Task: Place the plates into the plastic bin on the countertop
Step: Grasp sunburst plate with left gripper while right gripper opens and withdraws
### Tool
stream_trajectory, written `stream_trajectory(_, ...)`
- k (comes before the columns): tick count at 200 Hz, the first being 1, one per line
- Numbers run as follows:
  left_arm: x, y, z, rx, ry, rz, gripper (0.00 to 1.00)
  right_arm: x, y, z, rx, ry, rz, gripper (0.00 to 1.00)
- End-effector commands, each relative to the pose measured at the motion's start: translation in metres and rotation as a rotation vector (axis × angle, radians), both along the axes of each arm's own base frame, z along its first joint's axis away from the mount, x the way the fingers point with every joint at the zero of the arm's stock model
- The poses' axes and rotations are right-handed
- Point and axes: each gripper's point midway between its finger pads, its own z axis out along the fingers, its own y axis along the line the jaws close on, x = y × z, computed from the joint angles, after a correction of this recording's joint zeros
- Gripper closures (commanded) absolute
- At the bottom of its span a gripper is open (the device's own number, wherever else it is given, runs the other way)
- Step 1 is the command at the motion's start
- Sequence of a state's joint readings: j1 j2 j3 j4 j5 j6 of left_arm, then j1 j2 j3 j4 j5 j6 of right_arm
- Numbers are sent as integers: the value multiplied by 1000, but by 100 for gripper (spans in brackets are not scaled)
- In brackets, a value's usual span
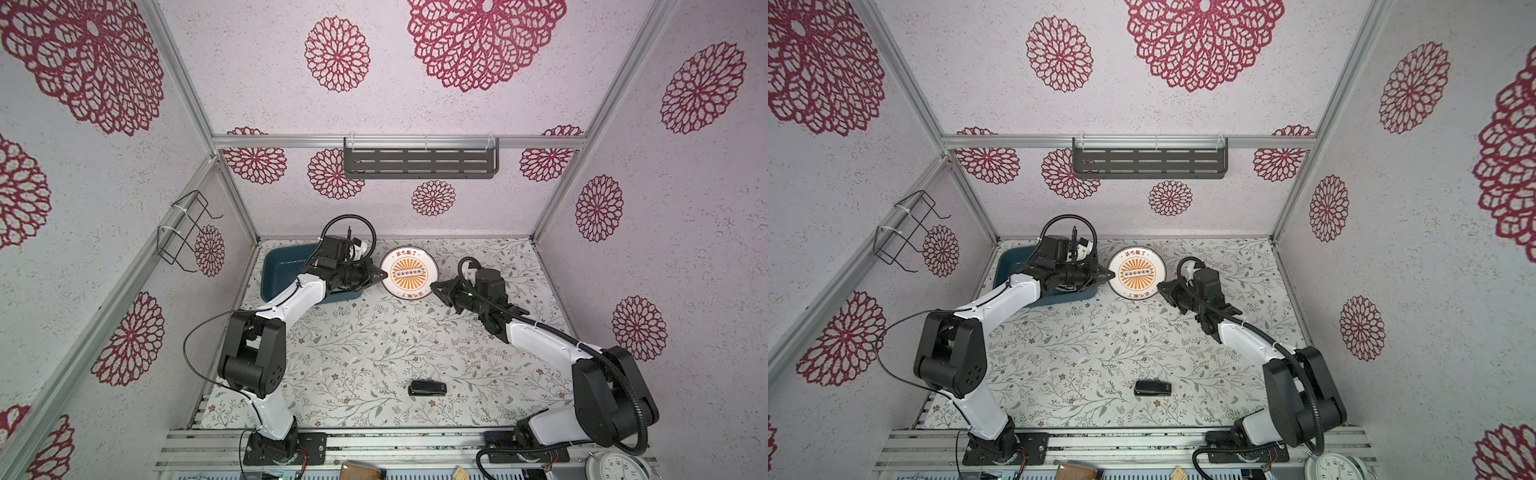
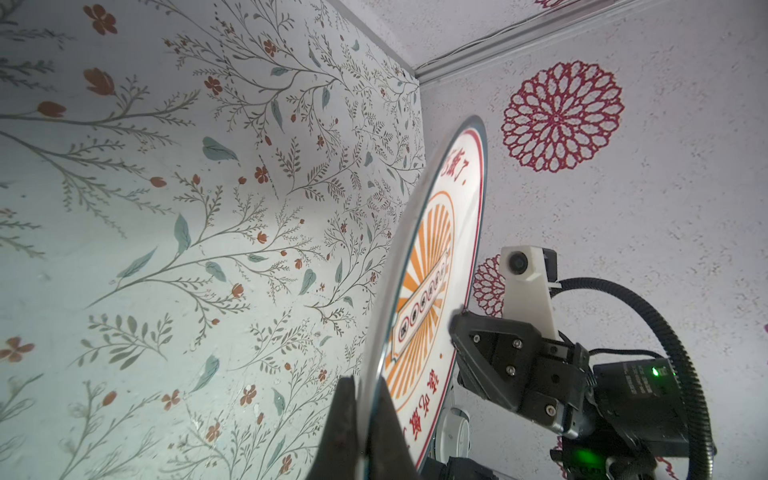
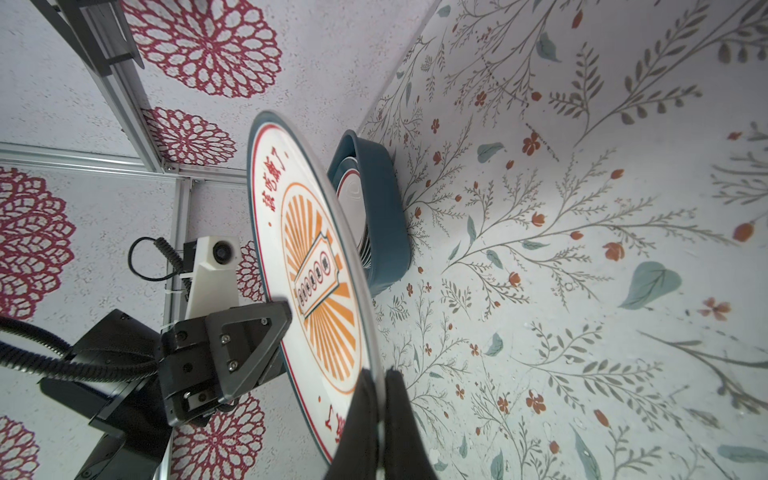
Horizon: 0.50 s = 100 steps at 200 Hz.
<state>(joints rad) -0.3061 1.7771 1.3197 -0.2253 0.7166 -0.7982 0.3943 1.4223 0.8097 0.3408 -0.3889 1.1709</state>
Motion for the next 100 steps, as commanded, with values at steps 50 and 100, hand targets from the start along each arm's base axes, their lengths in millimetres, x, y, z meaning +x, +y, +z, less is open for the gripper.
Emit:
stream_trajectory(50, 6, -3, 13, -25, -46, -15, 100, 3, -14, 48, 42, -134, -77, 46)
stream_trajectory(100, 12, -5, 15, -36, -54, -8, 100, -2, -46, 62, -49, -202, -219, 17)
